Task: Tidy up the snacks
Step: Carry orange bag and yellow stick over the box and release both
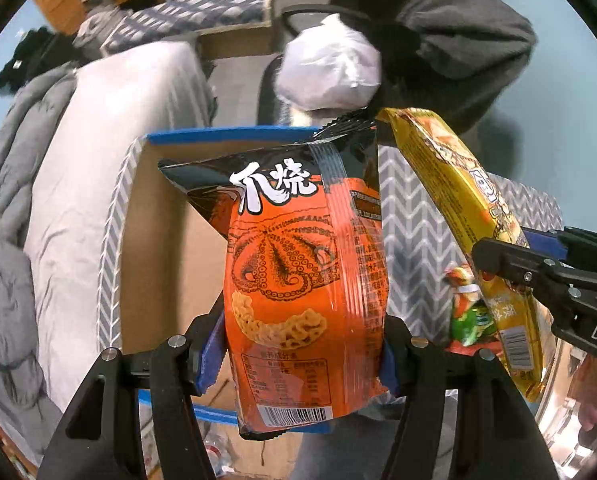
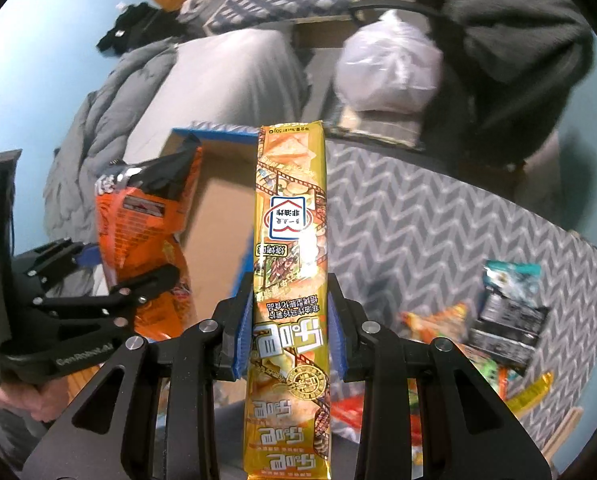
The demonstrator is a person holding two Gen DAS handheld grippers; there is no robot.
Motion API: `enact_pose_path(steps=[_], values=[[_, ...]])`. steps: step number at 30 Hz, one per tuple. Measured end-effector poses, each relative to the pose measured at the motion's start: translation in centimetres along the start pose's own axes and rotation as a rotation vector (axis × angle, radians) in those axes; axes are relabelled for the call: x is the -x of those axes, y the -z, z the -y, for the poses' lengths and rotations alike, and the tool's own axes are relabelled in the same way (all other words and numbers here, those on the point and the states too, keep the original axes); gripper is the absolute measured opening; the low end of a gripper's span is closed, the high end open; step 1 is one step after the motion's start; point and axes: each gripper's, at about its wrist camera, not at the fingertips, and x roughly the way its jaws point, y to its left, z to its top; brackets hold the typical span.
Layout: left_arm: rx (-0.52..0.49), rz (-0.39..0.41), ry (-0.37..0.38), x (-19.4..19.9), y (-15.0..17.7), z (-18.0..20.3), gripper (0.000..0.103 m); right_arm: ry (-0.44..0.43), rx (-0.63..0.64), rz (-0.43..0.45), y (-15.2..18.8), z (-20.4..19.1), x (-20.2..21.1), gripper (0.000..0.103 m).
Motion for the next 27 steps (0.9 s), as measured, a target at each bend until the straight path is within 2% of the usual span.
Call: enact_pose_path(steps=[11,20,27], values=[[0.126,-0.027,-0.047,-2.5,1.2,-8.2,0.063,-0.038,0.093,-0.091,-3.7,-7.3,-6.9,0.032],[0.19,-0.044,-0.043,-4.9,1.8,-12.0,0.063,-0.052,0.107,-0.185,-4.8,-10.8,-12.1,0.032],[0.215,-0.082,-0.03,-6.6,2.1,-13.4,0.063,-0.054,0.105,-0.235,-5.1,-12.3,-14.5,0.032]])
